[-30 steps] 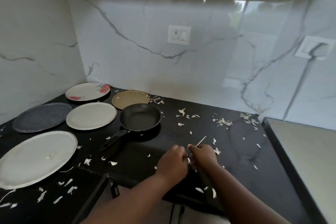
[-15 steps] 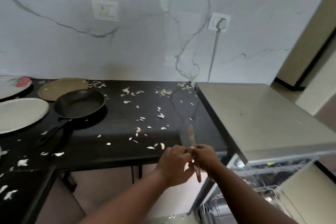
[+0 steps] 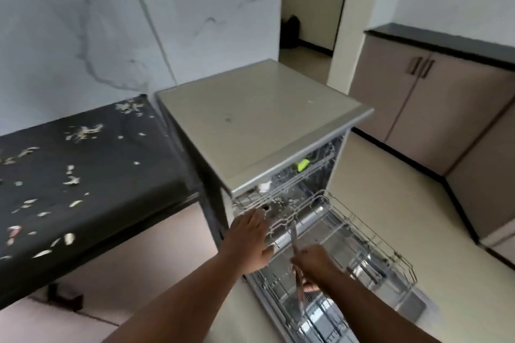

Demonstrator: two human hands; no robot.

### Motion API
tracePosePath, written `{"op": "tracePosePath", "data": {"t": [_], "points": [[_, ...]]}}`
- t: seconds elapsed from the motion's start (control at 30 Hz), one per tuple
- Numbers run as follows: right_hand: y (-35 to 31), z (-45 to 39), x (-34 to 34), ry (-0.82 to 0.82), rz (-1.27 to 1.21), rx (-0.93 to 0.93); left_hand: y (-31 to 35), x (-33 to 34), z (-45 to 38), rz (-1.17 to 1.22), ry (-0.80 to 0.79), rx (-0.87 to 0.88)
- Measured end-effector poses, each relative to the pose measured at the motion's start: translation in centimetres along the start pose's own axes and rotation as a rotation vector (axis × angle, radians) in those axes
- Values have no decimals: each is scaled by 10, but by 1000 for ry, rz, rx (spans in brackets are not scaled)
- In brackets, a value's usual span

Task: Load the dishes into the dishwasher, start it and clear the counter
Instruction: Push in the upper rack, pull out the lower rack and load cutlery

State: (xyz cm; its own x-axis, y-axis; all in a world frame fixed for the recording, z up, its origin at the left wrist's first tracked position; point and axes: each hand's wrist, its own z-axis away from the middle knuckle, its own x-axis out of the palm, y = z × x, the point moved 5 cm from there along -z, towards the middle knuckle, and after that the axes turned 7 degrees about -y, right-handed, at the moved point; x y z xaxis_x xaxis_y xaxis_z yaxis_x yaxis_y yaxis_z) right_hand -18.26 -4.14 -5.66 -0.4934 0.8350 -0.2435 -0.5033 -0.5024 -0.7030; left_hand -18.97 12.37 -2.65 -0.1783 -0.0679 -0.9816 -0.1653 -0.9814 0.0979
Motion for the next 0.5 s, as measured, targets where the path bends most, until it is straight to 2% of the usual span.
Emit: {"op": "tracePosePath", "data": {"t": [0.07, 0.23, 0.5], "points": [[39, -12, -30, 4, -45, 91, 31, 24, -29, -21, -108, 11], [114, -49, -91, 14, -113, 249, 90, 83, -81, -37, -267, 52], [223, -126, -127, 53, -138, 457, 139, 198, -124, 0, -490, 120]]}}
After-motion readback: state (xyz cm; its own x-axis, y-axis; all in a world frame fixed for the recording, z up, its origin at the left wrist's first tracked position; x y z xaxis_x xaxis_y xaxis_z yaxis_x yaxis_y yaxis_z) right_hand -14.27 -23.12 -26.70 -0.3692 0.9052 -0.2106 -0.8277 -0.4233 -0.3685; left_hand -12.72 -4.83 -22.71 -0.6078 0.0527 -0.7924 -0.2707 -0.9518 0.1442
